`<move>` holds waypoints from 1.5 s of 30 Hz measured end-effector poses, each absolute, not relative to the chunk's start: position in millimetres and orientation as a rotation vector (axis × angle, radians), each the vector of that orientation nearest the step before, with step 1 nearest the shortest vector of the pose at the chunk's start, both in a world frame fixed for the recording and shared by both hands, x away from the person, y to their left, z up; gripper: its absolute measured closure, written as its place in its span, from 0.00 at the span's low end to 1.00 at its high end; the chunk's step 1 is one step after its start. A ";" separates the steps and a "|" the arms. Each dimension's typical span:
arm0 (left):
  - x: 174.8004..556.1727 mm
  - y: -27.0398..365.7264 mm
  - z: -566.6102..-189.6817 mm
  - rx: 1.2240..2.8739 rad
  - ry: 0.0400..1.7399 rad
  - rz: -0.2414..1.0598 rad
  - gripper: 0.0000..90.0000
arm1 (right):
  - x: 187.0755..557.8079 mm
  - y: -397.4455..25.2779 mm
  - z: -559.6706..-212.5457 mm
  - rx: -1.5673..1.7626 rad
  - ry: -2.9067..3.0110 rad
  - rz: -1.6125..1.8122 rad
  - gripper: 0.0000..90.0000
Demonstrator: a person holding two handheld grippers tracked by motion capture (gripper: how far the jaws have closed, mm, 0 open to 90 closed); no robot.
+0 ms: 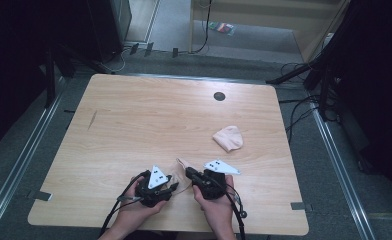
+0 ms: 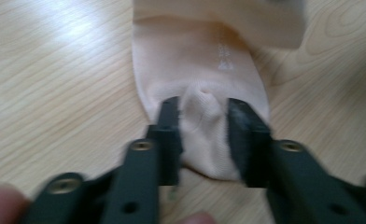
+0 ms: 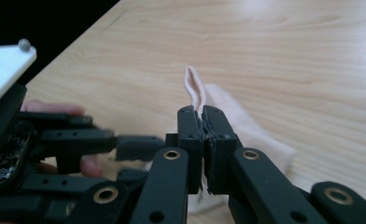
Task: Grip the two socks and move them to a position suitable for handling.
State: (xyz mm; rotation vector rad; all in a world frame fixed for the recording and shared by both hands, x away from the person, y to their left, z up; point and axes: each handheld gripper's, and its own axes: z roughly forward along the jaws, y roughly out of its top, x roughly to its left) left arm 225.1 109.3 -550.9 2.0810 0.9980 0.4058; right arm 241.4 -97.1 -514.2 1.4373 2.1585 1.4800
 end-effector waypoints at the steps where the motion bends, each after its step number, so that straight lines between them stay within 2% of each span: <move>1: 226.7 112.7 -550.2 2.087 0.992 0.392 0.87 | 242.4 -100.6 -512.4 1.438 2.144 1.486 0.97; 3: 230.5 121.5 -548.4 2.091 0.987 0.333 0.94 | 244.4 -108.5 -508.5 1.445 2.114 1.488 0.97; 5: 235.0 137.1 -544.7 2.110 0.960 0.285 0.97 | 247.3 -122.7 -504.0 1.473 2.067 1.489 0.98; 11: 235.9 172.2 -528.1 2.108 0.878 0.256 0.98 | 249.7 -149.4 -500.6 1.531 2.041 1.456 0.98; 19: 229.0 187.7 -530.5 2.174 0.775 0.232 0.99 | 240.0 -150.3 -512.3 1.524 2.164 1.388 0.99; 21: 228.4 186.7 -535.7 2.174 0.753 0.259 0.98 | 239.5 -150.1 -517.8 1.544 2.181 1.389 0.99; 22: 228.5 186.4 -537.2 2.165 0.758 0.269 0.97 | 240.7 -149.9 -521.2 1.567 2.194 1.386 0.98; 23: 228.7 186.5 -538.9 2.147 0.761 0.272 0.87 | 244.1 -149.3 -526.9 1.575 2.218 1.381 0.97; 24: 228.8 187.1 -539.8 2.128 0.769 0.292 0.87 | 244.1 -149.3 -526.9 1.575 2.218 1.381 0.93; 25: 228.6 188.0 -539.4 2.105 0.786 0.315 0.66 | 244.6 -150.1 -530.1 1.591 2.156 1.334 0.73; 28: 228.8 195.1 -534.7 2.012 0.809 0.333 0.63 | 244.6 -155.0 -530.2 1.596 2.112 1.354 0.72; 30: 230.0 197.6 -532.5 1.958 0.841 0.318 0.67 | 243.2 -157.1 -527.7 1.584 2.085 1.387 0.74; 31: 230.3 194.0 -533.1 1.940 0.871 0.318 0.70 | 240.4 -155.0 -524.9 1.543 2.062 1.386 0.79; 33: 230.5 189.9 -534.2 1.943 0.889 0.329 0.72 | 239.6 -152.6 -524.7 1.516 2.074 1.384 0.83; 36: 231.6 177.5 -540.0 1.976 0.927 0.287 0.81 | 238.5 -139.4 -530.4 1.460 2.171 1.372 0.89; 39: 230.5 166.8 -547.0 2.078 0.900 0.271 0.88 | 238.3 -128.2 -537.0 1.441 2.236 1.336 0.91; 42: 229.1 163.1 -550.3 2.125 0.888 0.274 0.88 | 238.4 -121.4 -543.1 1.424 2.292 1.292 0.91; 45: 229.0 163.4 -550.1 2.129 0.869 0.247 0.83 | 239.6 -120.7 -547.9 1.437 2.303 1.243 0.89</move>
